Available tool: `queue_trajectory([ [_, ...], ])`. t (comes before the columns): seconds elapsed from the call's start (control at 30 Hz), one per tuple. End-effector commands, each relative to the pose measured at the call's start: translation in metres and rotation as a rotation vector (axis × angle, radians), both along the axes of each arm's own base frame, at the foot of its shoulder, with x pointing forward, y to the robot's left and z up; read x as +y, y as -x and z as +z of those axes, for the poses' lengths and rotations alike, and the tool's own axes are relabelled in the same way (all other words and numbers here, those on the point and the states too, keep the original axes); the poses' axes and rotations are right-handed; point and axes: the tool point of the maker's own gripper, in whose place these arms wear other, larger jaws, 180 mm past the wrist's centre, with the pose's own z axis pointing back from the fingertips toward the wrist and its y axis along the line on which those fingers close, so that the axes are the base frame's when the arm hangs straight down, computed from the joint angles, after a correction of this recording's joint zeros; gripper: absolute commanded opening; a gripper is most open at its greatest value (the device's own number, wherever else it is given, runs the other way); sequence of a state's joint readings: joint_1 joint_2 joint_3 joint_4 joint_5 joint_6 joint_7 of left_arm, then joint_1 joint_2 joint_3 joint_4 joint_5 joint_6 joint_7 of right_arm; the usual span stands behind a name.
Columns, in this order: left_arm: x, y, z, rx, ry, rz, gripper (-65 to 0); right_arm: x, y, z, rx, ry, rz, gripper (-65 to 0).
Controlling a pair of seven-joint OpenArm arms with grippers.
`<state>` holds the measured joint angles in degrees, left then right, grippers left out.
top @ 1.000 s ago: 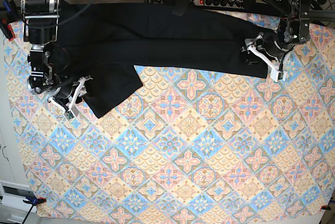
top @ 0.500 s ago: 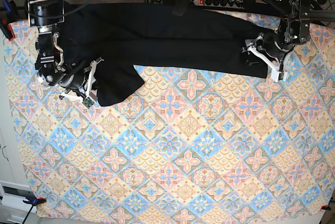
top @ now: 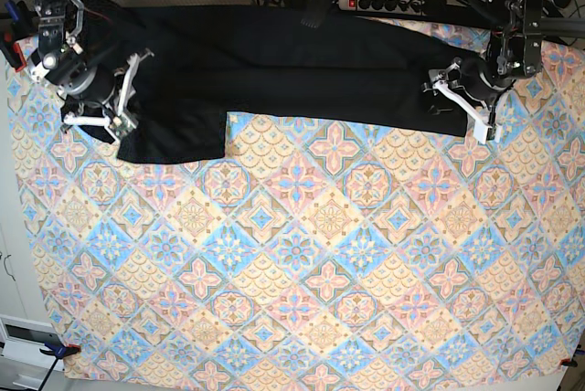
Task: Fold the T-shirt properly
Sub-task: 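Grasp the protruding sleeve end with the right gripper and fold it inward, then regrasp the strip end with the right gripper and tuck it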
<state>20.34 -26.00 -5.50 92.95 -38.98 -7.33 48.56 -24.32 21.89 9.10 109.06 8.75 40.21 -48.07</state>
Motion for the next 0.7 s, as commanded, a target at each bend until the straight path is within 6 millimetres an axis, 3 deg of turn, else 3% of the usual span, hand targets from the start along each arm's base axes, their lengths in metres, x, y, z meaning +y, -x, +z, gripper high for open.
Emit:
queue_trajectory([
  [0.0, 0.005, -0.007, 0.008, -0.033, -0.01, -0.002, -22.9, -0.005, 0.002, 0.006, -0.018, 0.008, -0.001, -62.3],
  [0.1, 0.005, -0.007, 0.008, -0.033, -0.01, -0.002, -22.9, -0.017, 0.034, -0.006, 0.056, 0.025, -0.03, -62.3],
  [0.37, 0.005, -0.008, 0.008, -0.034, -0.01, -0.001, -22.9, -0.02, 0.085, -0.017, 0.167, 0.041, -0.031, -62.4],
  [0.53, 0.005, -0.008, 0.008, -0.036, -0.01, 0.0, -22.9, -0.019, 0.108, -0.021, 0.22, 0.042, -0.025, -62.4],
  [0.67, 0.005, -0.008, 0.008, -0.036, -0.01, 0.0, -22.9, -0.019, 0.114, -0.024, 0.243, 0.045, -0.019, -62.0],
])
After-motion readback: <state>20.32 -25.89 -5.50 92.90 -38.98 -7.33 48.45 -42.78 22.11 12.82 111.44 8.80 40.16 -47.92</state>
